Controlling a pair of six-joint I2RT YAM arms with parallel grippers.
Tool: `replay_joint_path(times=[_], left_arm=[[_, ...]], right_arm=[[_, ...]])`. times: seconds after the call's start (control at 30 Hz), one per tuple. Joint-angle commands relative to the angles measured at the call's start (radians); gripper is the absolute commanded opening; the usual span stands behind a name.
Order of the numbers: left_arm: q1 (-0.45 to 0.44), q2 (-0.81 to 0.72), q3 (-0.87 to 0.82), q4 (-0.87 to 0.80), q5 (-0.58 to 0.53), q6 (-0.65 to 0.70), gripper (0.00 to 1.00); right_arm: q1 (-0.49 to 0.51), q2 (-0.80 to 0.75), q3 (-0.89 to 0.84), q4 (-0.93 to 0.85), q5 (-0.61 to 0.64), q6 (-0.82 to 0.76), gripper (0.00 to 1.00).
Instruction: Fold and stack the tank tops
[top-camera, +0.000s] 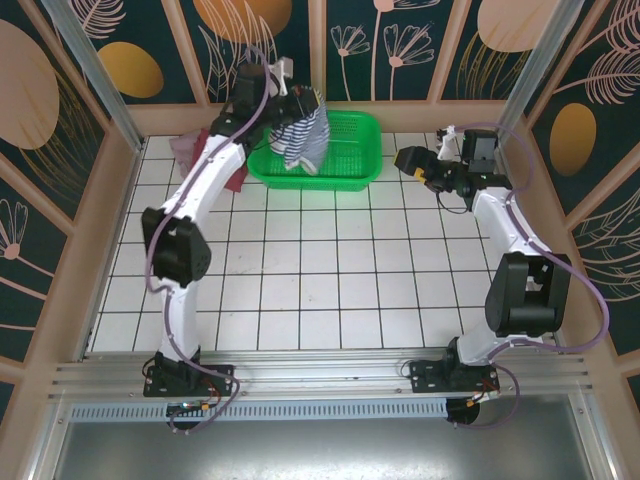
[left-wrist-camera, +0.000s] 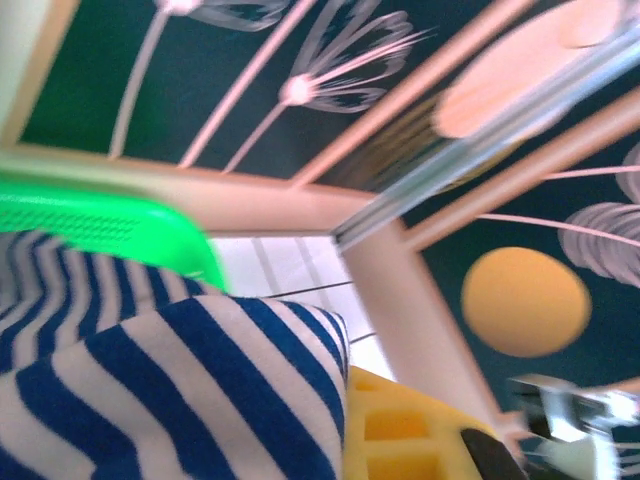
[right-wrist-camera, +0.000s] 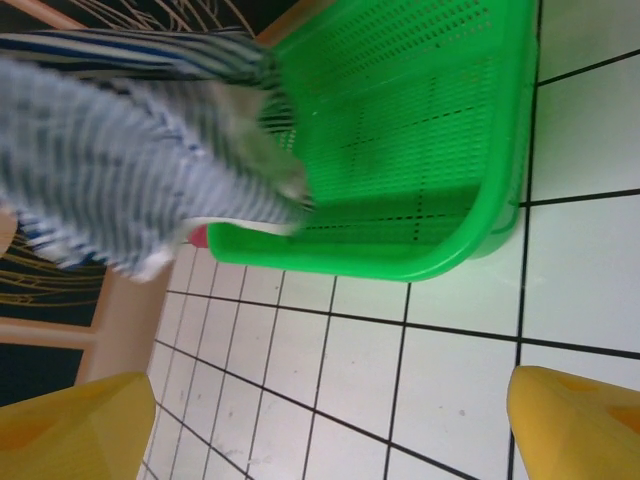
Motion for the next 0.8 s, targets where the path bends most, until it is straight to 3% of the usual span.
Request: replay_joint_path(times=[0.0, 0.17, 0.37, 0.5, 0.57, 0.6, 0.7, 0.77], left_arm=[[-0.055, -0.119, -0.074, -0.105, 0.022, 0.009, 0.00], [-0.142, -0.338, -0.265, -0.197, -0.038, -0.124, 0.00], [-0.186, -0.587, -0.640, -0.155, -0.149, -0.300, 0.05], [-0.186, -0.575, -0.930, -0.010, -0.140, -0.301, 0.08], [-0.185, -0.519, -1.029, 0.023, -0.218, -0.245, 0.16], [-0.181, -0.488, -1.037, -0.006, -0.273, -0.205, 0.23], [-0.138, -0.425, -1.057, -0.030, -0.400, -0.137, 0.26], [-0.127, -0.386, -0.993, -0.113, -0.461, -0.071, 0.40]], right_arm=[[-0.007, -0.066, -0.027, 0.107, -0.087, 0.029, 0.95], [-0.004, -0.150, -0.084, 0.105, -0.126, 0.008, 0.95], [0.006, -0.279, -0.203, -0.012, -0.101, -0.059, 0.94], [0.060, -0.364, -0.317, -0.119, 0.015, -0.101, 0.92], [0.121, -0.418, -0.402, -0.140, 0.124, -0.073, 0.90], [0.149, -0.438, -0.440, -0.141, 0.170, -0.046, 0.89], [0.249, -0.503, -0.544, -0.121, 0.268, 0.083, 0.85], [0.347, -0.535, -0.597, -0.115, 0.338, 0.154, 0.85]])
